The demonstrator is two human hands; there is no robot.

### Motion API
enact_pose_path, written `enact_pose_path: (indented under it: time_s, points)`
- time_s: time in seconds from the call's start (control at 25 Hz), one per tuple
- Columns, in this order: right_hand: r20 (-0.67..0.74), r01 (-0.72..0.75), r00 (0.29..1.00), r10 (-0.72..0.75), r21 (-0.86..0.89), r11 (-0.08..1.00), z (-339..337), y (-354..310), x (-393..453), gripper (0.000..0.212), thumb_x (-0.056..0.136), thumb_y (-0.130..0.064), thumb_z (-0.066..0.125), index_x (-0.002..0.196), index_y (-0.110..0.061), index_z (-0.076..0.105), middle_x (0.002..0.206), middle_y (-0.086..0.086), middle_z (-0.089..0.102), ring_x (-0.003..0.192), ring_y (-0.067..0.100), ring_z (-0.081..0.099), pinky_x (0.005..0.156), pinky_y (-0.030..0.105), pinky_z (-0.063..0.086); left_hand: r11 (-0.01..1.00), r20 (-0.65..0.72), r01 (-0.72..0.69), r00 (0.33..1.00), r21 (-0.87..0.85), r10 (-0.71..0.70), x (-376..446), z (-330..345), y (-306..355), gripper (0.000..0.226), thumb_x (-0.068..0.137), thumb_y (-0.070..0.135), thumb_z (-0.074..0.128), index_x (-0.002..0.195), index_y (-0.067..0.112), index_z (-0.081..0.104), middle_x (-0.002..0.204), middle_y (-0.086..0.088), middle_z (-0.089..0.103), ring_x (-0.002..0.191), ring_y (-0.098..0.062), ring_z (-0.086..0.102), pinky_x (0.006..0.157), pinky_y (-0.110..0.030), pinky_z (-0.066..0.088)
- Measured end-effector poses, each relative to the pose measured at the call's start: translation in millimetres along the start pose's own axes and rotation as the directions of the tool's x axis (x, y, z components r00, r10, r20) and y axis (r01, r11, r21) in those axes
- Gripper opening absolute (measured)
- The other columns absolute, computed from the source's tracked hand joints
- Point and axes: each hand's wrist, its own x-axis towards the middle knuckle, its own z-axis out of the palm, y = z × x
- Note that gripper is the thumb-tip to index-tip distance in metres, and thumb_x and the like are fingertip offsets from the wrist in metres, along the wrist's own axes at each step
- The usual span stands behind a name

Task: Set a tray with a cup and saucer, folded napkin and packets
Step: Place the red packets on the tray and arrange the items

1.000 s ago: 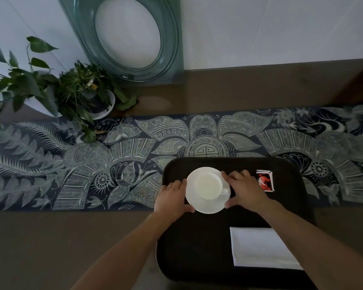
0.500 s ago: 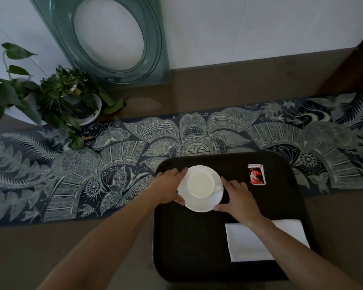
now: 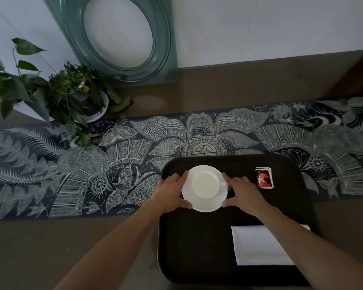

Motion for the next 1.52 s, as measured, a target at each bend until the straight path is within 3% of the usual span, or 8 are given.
enact_pose_path:
  time_s: [0.24,0.52,1.52]
  points:
    - [0.025,0.006,1.0,-0.005,-0.037,0.999,0.1,-9.4,4.1,0.106,0.073,-0.05,0.075,0.154,-0.031,0.008,0.134,-0.001,0.051,0.132,0.025,0.037,0.105,0.052,0.035,1.0,-0.026,0.018,1.0,-0.012,-0.018,-4.2,3.1,-6.7,0.118,0.067,0.065,0.071,0.153,0.022,0.003,0.135,-0.006,0.04,0.128,-0.026,0.037,0.114,-0.045,0.019]
    - [0.011,0.009,1.0,-0.008,-0.032,0.999,2.3,-10.6,2.1,0.105,0.075,-0.052,0.073,0.154,-0.03,0.006,0.134,0.0,0.051,0.13,0.024,0.039,0.104,0.051,0.034,0.999,-0.036,0.033,0.999,0.018,-0.033,-7.0,2.2,-6.4,0.117,0.066,0.068,0.068,0.153,0.024,0.003,0.135,-0.004,0.04,0.131,-0.024,0.035,0.115,-0.05,0.006]
    - [0.033,0.023,0.999,-0.022,-0.043,0.999,-2.1,-20.1,2.8,0.104,0.077,-0.05,0.072,0.154,-0.03,0.005,0.13,-0.002,0.052,0.129,0.022,0.043,0.103,0.053,0.034,0.997,-0.003,0.026,1.0,-0.071,-0.026,-8.3,6.5,-15.6,0.117,0.069,0.062,0.071,0.154,0.022,0.0,0.134,-0.004,0.036,0.131,-0.026,0.035,0.117,-0.053,0.007]
